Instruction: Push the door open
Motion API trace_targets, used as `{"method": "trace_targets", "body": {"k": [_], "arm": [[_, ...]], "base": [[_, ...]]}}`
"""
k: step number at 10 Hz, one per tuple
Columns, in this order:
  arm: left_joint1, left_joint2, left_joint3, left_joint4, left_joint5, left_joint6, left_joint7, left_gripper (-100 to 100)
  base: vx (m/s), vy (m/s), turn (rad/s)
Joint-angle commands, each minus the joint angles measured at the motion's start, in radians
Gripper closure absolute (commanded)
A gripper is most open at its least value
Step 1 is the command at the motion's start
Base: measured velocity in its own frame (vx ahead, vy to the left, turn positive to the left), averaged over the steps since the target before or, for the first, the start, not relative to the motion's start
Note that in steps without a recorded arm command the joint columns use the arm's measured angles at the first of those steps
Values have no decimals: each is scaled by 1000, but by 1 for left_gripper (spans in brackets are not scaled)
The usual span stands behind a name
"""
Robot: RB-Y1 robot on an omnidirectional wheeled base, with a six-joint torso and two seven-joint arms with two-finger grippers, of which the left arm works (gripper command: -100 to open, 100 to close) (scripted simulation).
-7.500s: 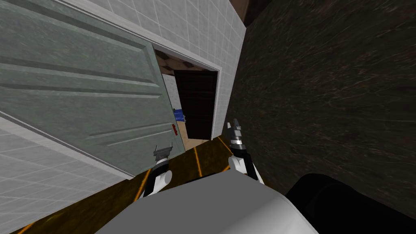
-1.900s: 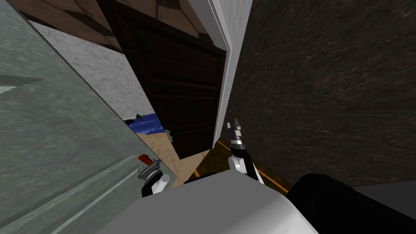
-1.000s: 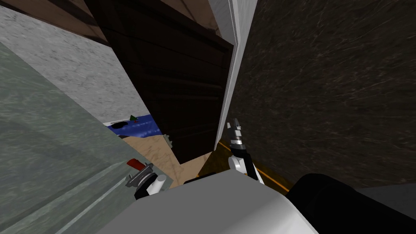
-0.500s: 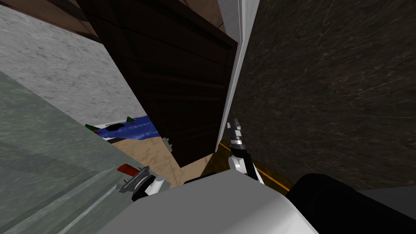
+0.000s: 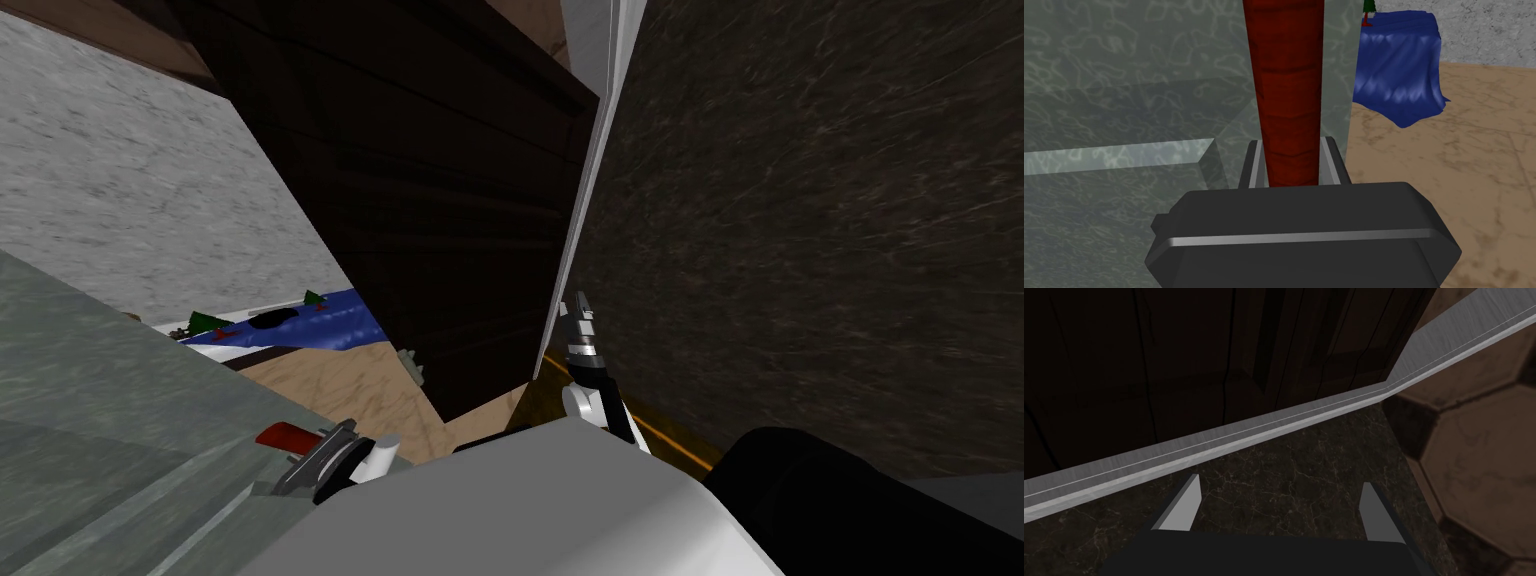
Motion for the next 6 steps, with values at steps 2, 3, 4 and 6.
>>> {"method": "trace_targets", "body": {"k": [2,3,4,6], "arm": [[11,-5,17,-25,12,3,-19,100],[19,2,42,-21,31,-14,-31,100],[20,4,48,-19,36,-18,-33,100],[22,6,62,-14,46,-29,-38,100]], "base": [[118,48,-13],[-33,99,-129],[-56,134,-153],[-28,81,-62]]}}
